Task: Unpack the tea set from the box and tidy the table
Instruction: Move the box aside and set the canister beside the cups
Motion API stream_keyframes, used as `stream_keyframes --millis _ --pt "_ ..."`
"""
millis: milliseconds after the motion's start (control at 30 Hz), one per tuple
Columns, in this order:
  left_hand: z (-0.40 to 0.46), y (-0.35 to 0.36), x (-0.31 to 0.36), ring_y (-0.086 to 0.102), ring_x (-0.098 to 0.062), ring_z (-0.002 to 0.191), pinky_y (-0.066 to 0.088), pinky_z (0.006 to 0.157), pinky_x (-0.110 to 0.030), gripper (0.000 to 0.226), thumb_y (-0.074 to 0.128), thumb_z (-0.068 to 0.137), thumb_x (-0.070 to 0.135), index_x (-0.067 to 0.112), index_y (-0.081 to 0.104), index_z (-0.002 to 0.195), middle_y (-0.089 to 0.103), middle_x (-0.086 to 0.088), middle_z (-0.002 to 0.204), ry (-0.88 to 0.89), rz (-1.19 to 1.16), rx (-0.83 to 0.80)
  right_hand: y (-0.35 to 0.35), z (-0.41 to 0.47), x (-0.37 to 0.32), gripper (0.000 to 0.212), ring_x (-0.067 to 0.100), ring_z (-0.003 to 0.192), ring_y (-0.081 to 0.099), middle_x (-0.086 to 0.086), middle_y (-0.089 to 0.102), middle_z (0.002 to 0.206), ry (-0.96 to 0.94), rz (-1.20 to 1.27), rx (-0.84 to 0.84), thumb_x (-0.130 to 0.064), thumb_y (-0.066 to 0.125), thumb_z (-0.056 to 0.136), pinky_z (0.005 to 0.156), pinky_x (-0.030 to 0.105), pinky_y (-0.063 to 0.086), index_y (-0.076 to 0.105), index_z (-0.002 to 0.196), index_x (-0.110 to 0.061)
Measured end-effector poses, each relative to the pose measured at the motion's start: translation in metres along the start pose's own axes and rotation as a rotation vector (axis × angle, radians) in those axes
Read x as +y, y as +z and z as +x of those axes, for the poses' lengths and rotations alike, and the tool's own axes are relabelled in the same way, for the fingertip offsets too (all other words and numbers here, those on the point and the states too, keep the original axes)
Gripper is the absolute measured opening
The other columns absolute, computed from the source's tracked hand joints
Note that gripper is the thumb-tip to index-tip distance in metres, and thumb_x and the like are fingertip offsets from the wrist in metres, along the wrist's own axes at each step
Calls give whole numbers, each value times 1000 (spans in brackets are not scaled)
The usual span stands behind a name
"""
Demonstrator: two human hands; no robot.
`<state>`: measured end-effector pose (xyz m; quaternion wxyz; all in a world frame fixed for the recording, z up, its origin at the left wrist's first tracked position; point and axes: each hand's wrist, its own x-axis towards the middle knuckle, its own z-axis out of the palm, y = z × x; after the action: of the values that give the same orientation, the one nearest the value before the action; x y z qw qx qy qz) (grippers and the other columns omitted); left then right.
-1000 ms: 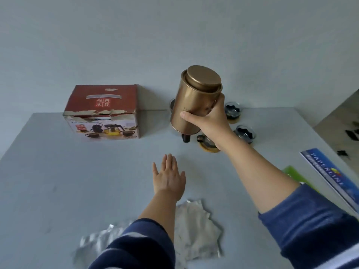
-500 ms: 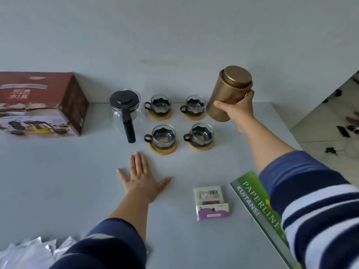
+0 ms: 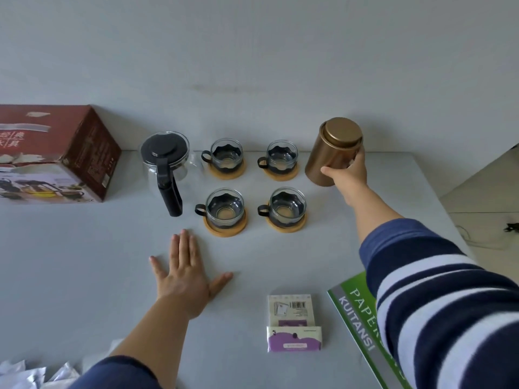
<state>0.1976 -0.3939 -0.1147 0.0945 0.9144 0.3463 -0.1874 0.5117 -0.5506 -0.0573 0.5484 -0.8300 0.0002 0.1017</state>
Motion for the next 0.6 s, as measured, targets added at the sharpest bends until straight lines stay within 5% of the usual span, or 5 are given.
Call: stream_keyframes --millis 167,300,467,600 --pt "2 -1 1 -24 -22 147 -1 116 -61 139 -34 38 86 6 -18 150 -26 -6 160 -10 37 -21 1 10 -8 112 18 142 33 0 28 157 31 10 -50 0 71 80 114 36 29 -10 153 -25" --pt "1 0 2 -22 -22 148 1 116 -61 142 -38 35 85 6 -17 151 -24 -6 160 -15 59 -26 1 11 -11 111 25 139 37 7 36 153 99 -45 -1 -1 68 84 115 40 29 -17 151 -23" --pt "0 -3 0 -25 -22 147 -2 116 -62 117 3 68 87 7 -20 150 -28 -6 159 8 15 -33 -3 -12 -23 107 31 140 33 11 27 156 237 -244 -2 -8 66 87 112 42 30 -21 150 -18" --pt "1 -14 -2 -25 -22 147 -3 116 -60 107 22 82 79 8 -21 150 -30 -5 158 36 0 -108 -6 -53 -38 96 34 137 32 12 34 150 191 -448 -28 -16 67 85 110 41 34 -1 153 -15"
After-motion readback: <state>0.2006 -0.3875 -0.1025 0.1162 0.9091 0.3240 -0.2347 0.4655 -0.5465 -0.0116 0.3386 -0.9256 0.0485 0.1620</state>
